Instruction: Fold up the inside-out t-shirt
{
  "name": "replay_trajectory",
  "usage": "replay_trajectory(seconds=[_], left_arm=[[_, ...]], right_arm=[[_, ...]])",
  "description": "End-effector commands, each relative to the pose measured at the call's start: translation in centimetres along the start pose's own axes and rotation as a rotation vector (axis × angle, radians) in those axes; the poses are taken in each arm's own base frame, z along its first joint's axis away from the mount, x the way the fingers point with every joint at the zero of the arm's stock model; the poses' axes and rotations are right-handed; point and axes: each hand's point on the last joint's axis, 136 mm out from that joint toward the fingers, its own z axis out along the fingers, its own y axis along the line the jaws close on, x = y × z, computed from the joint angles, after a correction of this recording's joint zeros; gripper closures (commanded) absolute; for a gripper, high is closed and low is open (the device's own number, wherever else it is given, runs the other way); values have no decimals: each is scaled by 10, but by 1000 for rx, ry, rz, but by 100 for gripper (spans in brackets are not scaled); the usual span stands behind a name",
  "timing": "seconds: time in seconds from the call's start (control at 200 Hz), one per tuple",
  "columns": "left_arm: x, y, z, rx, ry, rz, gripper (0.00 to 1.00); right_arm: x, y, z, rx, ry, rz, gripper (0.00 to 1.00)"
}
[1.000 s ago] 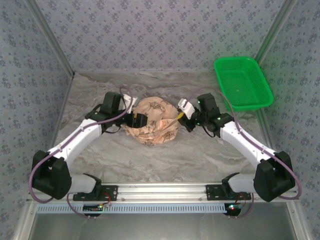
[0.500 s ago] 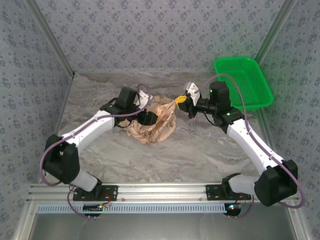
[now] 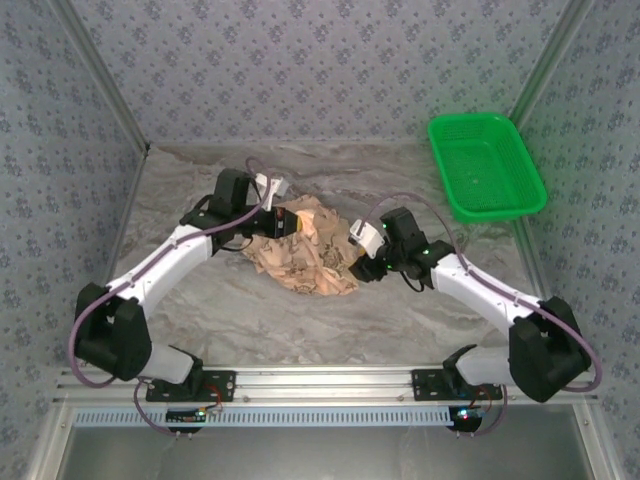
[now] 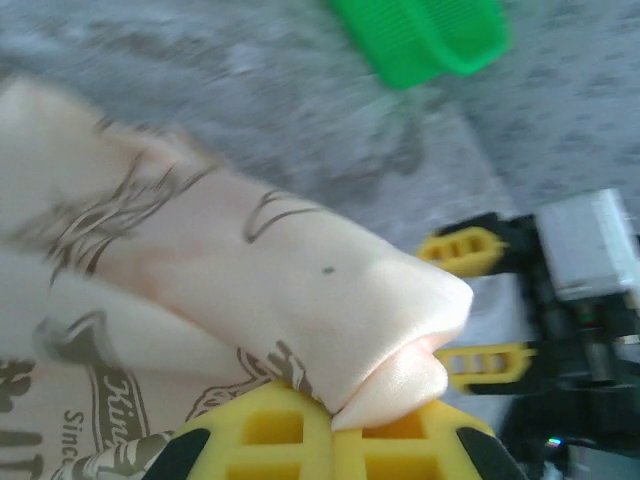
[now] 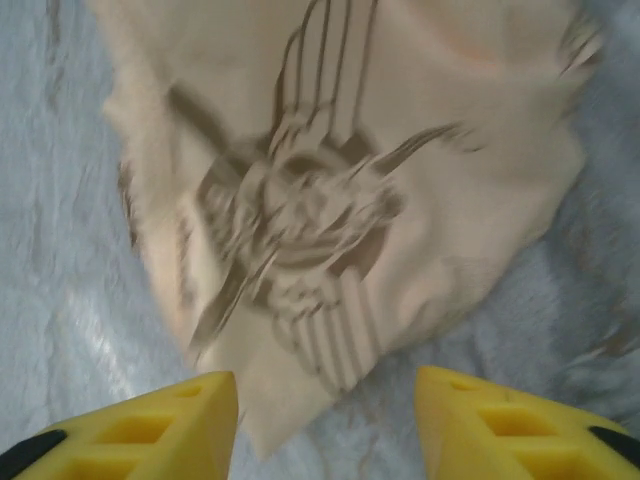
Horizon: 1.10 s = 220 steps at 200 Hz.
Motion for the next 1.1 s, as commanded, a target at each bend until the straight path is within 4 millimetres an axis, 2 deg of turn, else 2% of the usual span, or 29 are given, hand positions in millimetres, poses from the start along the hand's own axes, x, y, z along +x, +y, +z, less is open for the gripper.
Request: replay_trajectory(seconds=[0.0,0.085,0.24,0.28,0.4,0.47,0.595,0.69,0.775,0.845,0.87,0.895,0.944,1.019,1.094], left_arm=[[11,-16,7,136,76,-79,96],[23,-9,15,134,142,-132,94],[32,-5,22,151,171,-183,92],[33,-4,23,153,175,-186,91],[35,-7,24,179,192,-196,89],[36,-5,25,179,200,-204,88],[38,2,29,159,218,-231,88],[38,9,31,151,224,-245,86],[34,17,31,134,213,-261,86],[32,25,30,124,206,-284,86],[31,27,30,120,207,-292,86],[32,30,30,116,210,-300,86],[34,34,30,106,216,-313,86],[38,38,30,102,220,-335,85],[41,38,31,107,226,-351,82]], right_arm=[[-52,-6,-18,133,-161,65,47],[-53,8,-12,147,-174,108,47],[-38,28,20,172,-123,158,47],[-33,28,26,192,-105,163,47],[-16,13,37,294,-76,267,50],[-10,8,40,334,-74,299,51],[-3,22,49,304,-64,301,49],[5,22,54,338,-40,335,49],[4,25,57,329,-50,349,49],[-3,36,58,260,-71,325,47],[-7,46,59,202,-78,299,44],[-9,59,59,127,-79,251,37],[-7,80,56,18,-68,169,36],[-1,82,52,34,-74,155,34],[10,75,57,83,-46,152,33]])
